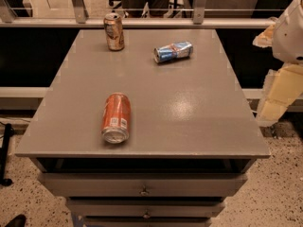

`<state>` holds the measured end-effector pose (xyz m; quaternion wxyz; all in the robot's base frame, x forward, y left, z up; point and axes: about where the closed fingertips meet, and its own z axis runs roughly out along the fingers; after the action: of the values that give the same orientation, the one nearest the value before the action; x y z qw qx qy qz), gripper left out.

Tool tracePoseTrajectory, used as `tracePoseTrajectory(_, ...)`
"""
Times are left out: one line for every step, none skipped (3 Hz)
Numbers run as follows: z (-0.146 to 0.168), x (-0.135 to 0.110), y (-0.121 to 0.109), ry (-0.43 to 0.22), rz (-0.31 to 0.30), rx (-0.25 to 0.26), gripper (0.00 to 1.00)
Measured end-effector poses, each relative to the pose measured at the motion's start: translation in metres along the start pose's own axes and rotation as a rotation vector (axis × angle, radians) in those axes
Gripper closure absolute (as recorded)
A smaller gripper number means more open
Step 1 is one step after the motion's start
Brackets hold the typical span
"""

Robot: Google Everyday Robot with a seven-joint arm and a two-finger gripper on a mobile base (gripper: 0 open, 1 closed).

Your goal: Place coke can upright

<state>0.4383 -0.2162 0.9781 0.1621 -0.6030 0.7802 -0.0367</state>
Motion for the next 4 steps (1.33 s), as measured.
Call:
tracePoseTrajectory(0.0,0.0,0.0,0.0,0.0,0.0,0.0)
tracePoseTrajectory(0.014,-0.031,0.005,-0.028,0.001,-0.018,0.0)
tracePoseTrajectory(0.051,-0.102,0.014,-0.058,0.051,-0.091,0.0)
tracePoseTrajectory(0.066,-0.139,0.018,-0.063,0.151,-0.121,0.0)
